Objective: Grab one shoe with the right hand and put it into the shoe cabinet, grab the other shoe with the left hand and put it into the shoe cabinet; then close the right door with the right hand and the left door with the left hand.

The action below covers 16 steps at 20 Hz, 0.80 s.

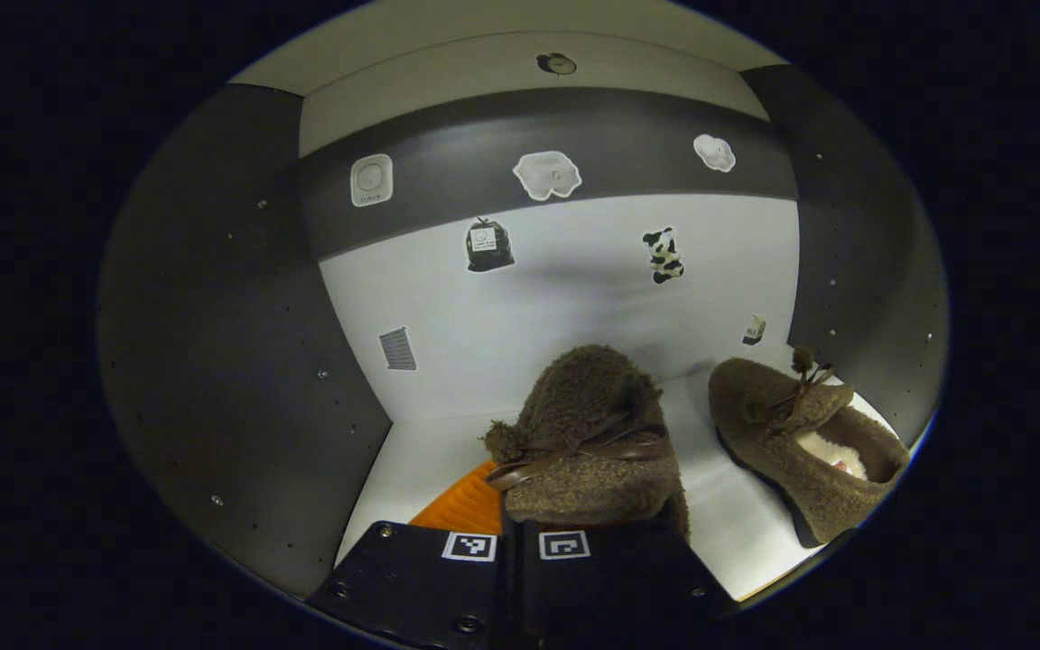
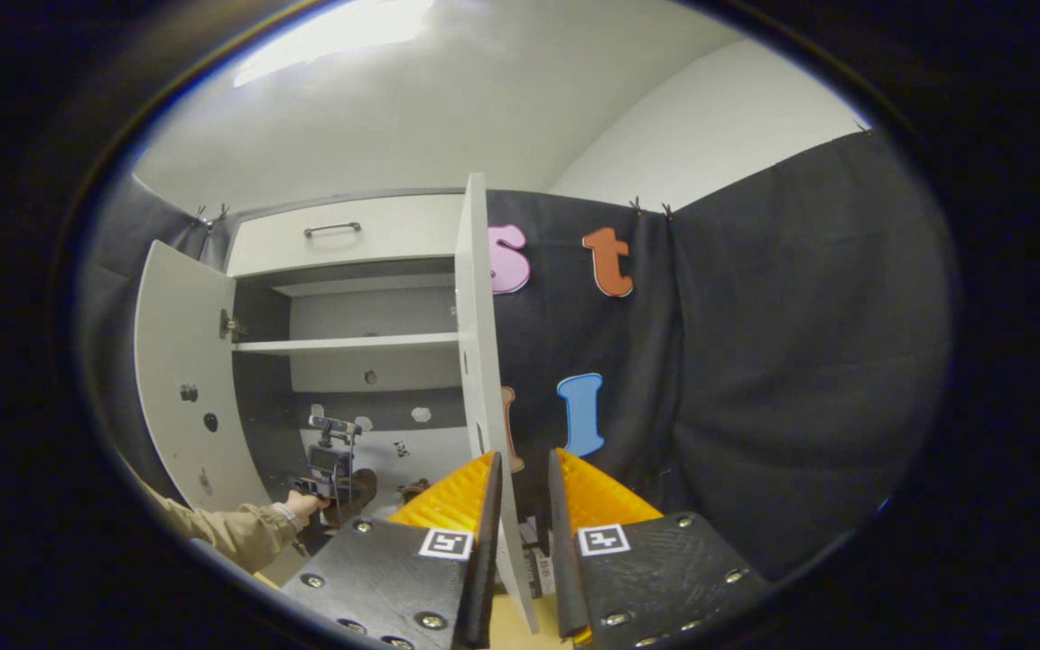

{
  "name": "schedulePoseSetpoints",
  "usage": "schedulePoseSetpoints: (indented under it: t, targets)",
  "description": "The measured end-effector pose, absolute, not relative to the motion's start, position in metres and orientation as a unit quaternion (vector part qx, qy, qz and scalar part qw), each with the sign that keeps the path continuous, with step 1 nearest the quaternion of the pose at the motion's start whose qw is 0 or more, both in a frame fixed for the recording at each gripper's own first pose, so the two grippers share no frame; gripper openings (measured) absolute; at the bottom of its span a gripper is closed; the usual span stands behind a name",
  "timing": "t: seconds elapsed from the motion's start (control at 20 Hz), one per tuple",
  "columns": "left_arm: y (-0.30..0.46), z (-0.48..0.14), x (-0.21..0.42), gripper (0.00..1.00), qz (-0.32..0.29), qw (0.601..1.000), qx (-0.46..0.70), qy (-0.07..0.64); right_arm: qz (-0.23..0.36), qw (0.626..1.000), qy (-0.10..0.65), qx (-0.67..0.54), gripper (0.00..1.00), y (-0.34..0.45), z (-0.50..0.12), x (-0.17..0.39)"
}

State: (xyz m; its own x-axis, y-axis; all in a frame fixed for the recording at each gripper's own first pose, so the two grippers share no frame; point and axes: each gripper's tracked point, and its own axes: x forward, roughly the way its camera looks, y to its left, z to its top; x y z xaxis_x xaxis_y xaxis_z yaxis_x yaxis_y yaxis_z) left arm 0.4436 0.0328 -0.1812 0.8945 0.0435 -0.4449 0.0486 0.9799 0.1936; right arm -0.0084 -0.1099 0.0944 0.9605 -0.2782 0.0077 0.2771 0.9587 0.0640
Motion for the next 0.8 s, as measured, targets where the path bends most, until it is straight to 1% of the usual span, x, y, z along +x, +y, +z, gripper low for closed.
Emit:
schedulePoseSetpoints:
  t: [0.1, 0.15, 0.2, 0.25, 0.3, 0.35, 0.4, 0.45, 0.5, 0.55, 0.65, 0.7, 0.8]
  targets:
    - [0.031, -0.185, 0.447, 0.03, -0.005, 0.967, 0.104, 0.232, -0.144, 0.989, -0.004, 0.033, 0.28, -0.112, 0.092, -0.009]
    - [0.030, -0.186, 0.448, 0.04, -0.006, 0.967, 0.106, 0.234, -0.146, 0.989, -0.004, 0.034, 0.28, -0.114, 0.091, -0.009]
    - [0.031, -0.188, 0.449, 0.09, -0.004, 0.966, 0.107, 0.236, -0.147, 0.989, -0.004, 0.034, 0.28, -0.114, 0.090, -0.009]
    - [0.032, -0.191, 0.449, 0.11, -0.003, 0.965, 0.105, 0.239, -0.148, 0.988, -0.003, 0.034, 0.28, -0.115, 0.089, -0.008]
    - [0.034, -0.193, 0.448, 0.16, -0.002, 0.964, 0.105, 0.245, -0.149, 0.988, -0.002, 0.035, 0.28, -0.115, 0.088, -0.008]
    - [0.035, -0.194, 0.446, 0.18, -0.001, 0.963, 0.105, 0.248, -0.148, 0.988, -0.001, 0.037, 0.28, -0.115, 0.087, -0.006]
    - [0.035, -0.192, 0.446, 0.22, -0.003, 0.964, 0.103, 0.245, -0.146, 0.989, 0.001, 0.039, 0.28, -0.115, 0.086, -0.005]
    - [0.037, -0.190, 0.447, 0.24, -0.004, 0.965, 0.103, 0.243, -0.144, 0.989, 0.001, 0.040, 0.28, -0.114, 0.086, -0.005]
    - [0.037, -0.188, 0.442, 0.29, -0.006, 0.964, 0.105, 0.244, -0.142, 0.989, 0.002, 0.040, 0.28, -0.114, 0.085, -0.004]
    - [0.039, -0.185, 0.439, 0.33, -0.008, 0.963, 0.110, 0.244, -0.140, 0.989, 0.003, 0.040, 0.28, -0.114, 0.082, -0.002]
    - [0.044, -0.175, 0.431, 0.53, -0.009, 0.964, 0.120, 0.236, -0.133, 0.990, 0.006, 0.044, 0.28, -0.111, 0.079, -0.001]
    - [0.045, -0.171, 0.425, 0.65, -0.009, 0.965, 0.122, 0.234, -0.128, 0.991, 0.008, 0.047, 0.28, -0.110, 0.079, 0.000]
    - [0.048, -0.163, 0.407, 0.68, -0.012, 0.965, 0.119, 0.232, -0.120, 0.992, 0.009, 0.049, 0.28, -0.108, 0.077, 0.002]
